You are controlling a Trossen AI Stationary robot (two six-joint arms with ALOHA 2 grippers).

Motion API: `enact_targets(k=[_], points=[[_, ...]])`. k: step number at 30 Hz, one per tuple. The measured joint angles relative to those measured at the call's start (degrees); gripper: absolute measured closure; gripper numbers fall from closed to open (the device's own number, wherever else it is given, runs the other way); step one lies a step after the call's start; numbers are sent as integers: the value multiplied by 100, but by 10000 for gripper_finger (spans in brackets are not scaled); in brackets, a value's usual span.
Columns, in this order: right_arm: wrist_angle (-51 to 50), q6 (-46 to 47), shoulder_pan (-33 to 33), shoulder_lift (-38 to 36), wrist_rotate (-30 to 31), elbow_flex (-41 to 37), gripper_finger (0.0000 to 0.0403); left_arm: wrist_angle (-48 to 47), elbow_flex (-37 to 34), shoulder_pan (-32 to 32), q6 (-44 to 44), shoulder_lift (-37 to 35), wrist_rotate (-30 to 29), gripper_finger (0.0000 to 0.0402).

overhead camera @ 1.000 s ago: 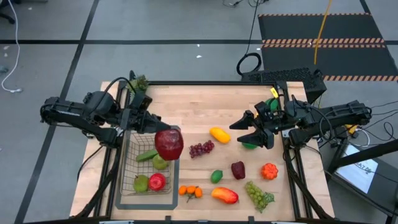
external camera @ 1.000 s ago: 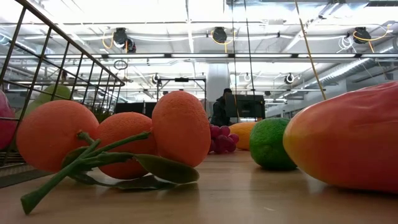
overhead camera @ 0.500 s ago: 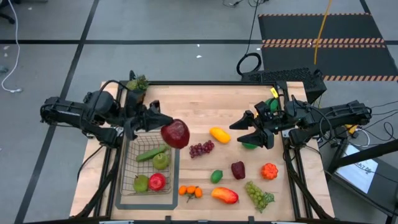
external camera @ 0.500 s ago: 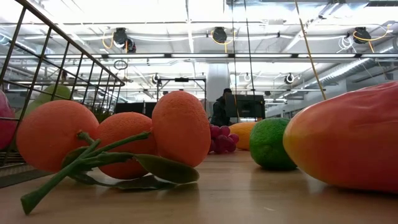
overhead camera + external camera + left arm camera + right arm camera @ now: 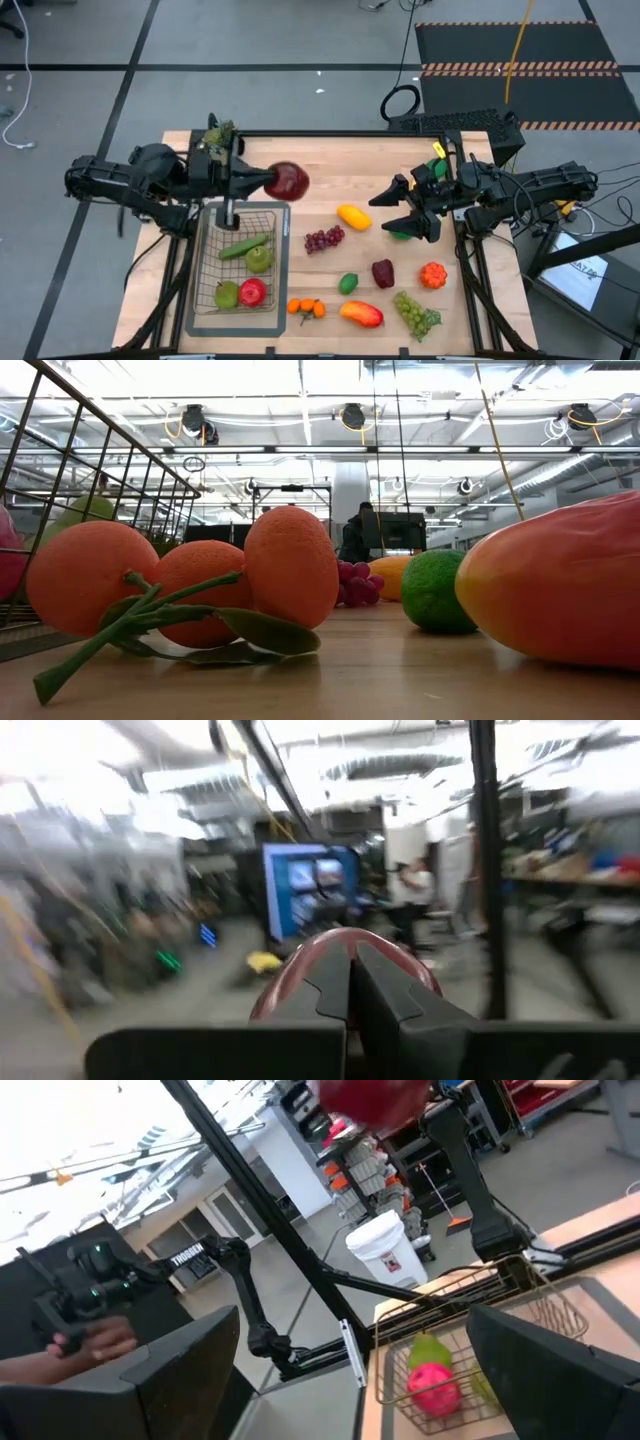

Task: Build produce basket
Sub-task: Put the top dark red apple into the wire basket

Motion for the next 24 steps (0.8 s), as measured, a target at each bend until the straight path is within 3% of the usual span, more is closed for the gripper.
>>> enact_targets(k=[4,8,24], points=[[2,-185,0,0,11,0,19,387,-2,12,1187,111,-95,396],[12,-191,-2,9,17,0,26,613,2,105,1384,148,-136,398],[1,-308,-4,9,153,0,28,322,0,184,-3358,436,-84,393]])
